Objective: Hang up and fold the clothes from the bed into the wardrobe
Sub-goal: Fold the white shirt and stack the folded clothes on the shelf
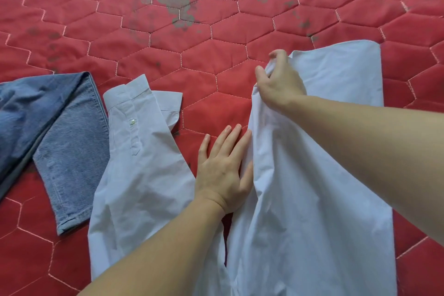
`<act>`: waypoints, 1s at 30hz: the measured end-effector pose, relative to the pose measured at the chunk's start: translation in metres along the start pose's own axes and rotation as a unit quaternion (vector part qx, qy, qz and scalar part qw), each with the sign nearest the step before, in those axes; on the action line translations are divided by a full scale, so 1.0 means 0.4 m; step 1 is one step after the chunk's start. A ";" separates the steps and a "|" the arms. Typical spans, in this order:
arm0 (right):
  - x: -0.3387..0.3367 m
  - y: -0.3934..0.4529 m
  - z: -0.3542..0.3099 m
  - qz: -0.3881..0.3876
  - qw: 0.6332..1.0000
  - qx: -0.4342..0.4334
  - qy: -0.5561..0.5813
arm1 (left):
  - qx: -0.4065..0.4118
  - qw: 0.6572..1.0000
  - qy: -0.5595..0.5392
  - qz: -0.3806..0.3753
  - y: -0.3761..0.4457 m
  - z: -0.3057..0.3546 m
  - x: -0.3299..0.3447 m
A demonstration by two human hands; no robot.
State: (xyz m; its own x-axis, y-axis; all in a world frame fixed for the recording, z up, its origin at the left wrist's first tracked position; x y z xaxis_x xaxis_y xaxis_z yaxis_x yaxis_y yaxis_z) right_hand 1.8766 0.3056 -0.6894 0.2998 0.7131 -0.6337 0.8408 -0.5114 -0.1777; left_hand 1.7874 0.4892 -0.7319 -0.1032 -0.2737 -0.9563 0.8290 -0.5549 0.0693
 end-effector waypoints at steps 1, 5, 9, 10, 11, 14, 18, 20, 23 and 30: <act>0.001 -0.025 0.000 -0.009 0.999 -0.034 0.041 | -0.003 1.000 -0.002 0.007 0.001 0.000 0.001; -0.013 -0.241 0.049 -0.002 0.982 -0.188 -0.020 | -0.022 0.999 -0.013 0.034 0.004 -0.001 0.004; 0.023 -0.461 0.117 -0.039 0.986 -0.137 -0.092 | -0.038 0.998 -0.041 0.030 0.007 -0.006 0.006; 0.045 -0.492 0.126 -0.056 0.985 -0.123 -0.105 | -0.046 0.997 -0.054 0.023 0.011 -0.006 0.003; 0.066 -0.513 0.132 -0.067 0.982 -0.118 -0.135 | -0.052 0.996 -0.070 0.016 0.015 -0.005 -0.002; 0.104 -0.506 0.149 -0.075 0.960 -0.128 -0.238 | -0.088 0.985 -0.142 0.031 -0.007 -0.023 -0.041; 0.113 -0.475 0.157 -0.095 0.943 -0.121 -0.295 | -0.103 0.985 -0.118 0.077 -0.136 -0.091 -0.120; 0.114 -0.479 0.149 -0.105 0.937 -0.112 -0.313 | -0.093 0.991 -0.001 0.097 -0.208 -0.141 -0.151; 0.108 -0.504 0.117 -0.114 0.940 -0.088 -0.310 | -0.289 0.953 0.042 0.082 -0.294 -0.235 -0.191; 0.213 -0.672 -0.046 -0.130 0.953 -0.208 -0.179 | -0.514 0.813 -0.273 0.009 -0.394 -0.294 -0.224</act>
State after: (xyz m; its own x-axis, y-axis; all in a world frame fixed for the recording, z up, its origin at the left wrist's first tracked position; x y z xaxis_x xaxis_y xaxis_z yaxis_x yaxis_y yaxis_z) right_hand 1.6843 0.5125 -0.6817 -0.0534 0.5418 -0.8388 0.9939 -0.0525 -0.0972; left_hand 1.7305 0.6935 -0.6907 -0.0810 -0.7379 -0.6700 0.8253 0.3273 -0.4602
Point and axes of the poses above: each hand's wrist, its own y-axis towards the middle knuckle, its own x-axis out of the palm, z = x × y, the point moved 3 cm from there along y, towards the middle knuckle, and after that the axes turned 9 degrees about y, right-handed, at the moved point
